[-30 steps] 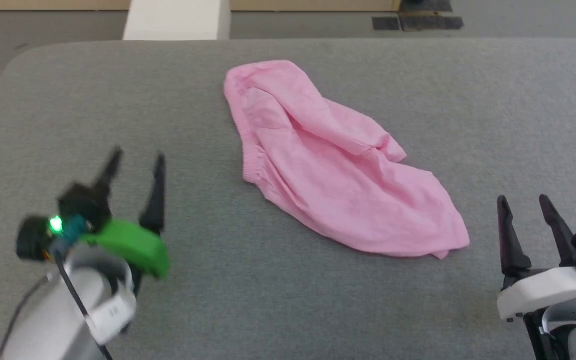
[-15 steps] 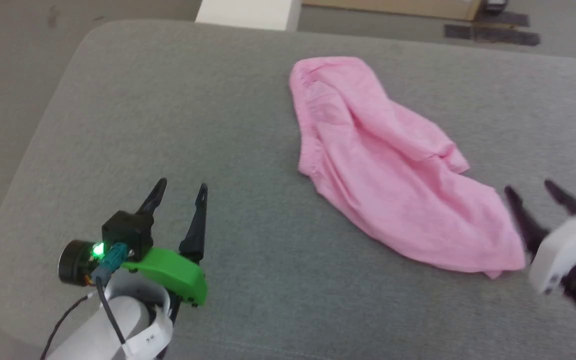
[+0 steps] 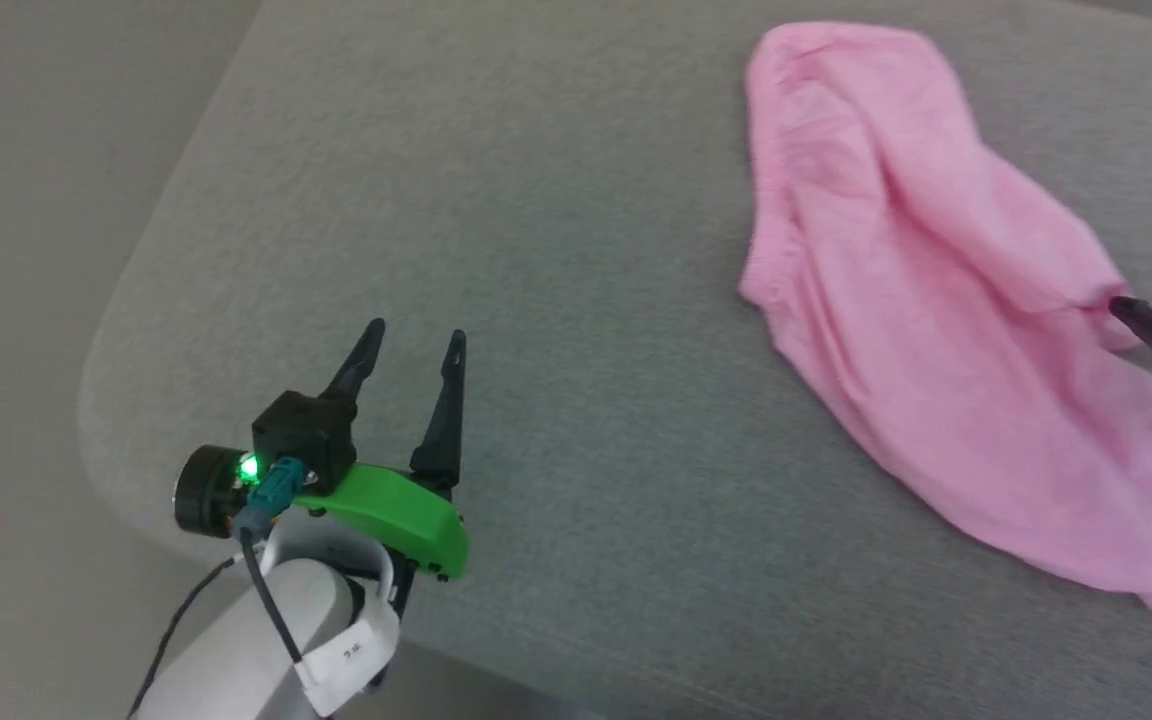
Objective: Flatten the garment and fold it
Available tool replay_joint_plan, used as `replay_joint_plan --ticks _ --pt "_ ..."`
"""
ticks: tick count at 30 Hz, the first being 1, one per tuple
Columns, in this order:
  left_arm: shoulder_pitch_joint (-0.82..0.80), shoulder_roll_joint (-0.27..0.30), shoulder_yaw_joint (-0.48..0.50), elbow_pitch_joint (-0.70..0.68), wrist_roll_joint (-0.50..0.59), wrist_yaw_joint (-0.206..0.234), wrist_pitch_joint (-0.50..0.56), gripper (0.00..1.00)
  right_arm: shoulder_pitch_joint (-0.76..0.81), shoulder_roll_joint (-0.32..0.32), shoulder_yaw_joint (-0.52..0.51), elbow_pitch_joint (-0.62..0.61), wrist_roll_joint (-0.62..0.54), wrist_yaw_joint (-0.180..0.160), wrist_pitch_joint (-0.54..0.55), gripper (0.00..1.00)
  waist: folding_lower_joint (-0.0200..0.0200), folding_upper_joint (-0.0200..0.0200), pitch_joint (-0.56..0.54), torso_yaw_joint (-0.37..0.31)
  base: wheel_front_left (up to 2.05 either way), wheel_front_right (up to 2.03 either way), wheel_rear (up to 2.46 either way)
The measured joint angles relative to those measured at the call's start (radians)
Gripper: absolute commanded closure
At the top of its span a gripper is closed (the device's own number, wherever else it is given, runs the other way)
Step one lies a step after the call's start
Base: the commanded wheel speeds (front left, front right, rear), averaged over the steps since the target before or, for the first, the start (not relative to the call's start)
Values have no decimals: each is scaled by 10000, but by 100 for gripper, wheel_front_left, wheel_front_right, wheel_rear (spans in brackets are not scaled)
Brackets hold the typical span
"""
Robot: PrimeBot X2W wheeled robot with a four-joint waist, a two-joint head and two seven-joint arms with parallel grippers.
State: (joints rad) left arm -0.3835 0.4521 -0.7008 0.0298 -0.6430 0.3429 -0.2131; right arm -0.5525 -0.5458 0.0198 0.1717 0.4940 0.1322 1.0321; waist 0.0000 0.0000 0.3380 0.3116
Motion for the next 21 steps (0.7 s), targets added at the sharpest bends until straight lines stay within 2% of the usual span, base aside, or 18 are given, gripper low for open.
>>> replay_joint_plan --ticks 6,11,12,13,21 --pt "-23 -226 -40 230 0 -33 -104 0 -178 -441 640 713 -221 0 253 0 0 0 477 754 0 0 0" --pt "-22 -336 -40 343 0 -48 -186 0 -176 -708 619 834 -226 2 132 0 0 0 805 1156 0 0 0" --pt "-21 -345 -36 376 0 -48 -188 0 -174 -713 635 830 -226 4 46 58 0 0 862 1197 0 0 0" --pt "-20 -347 -38 407 0 -69 -188 0 -179 -729 640 825 -224 2 -94 100 0 0 905 1218 0 0 0" --pt "-20 -341 -84 600 -6 -167 -171 0 -116 -635 965 895 -426 4 -2309 100 0 0 699 946 0 0 0"
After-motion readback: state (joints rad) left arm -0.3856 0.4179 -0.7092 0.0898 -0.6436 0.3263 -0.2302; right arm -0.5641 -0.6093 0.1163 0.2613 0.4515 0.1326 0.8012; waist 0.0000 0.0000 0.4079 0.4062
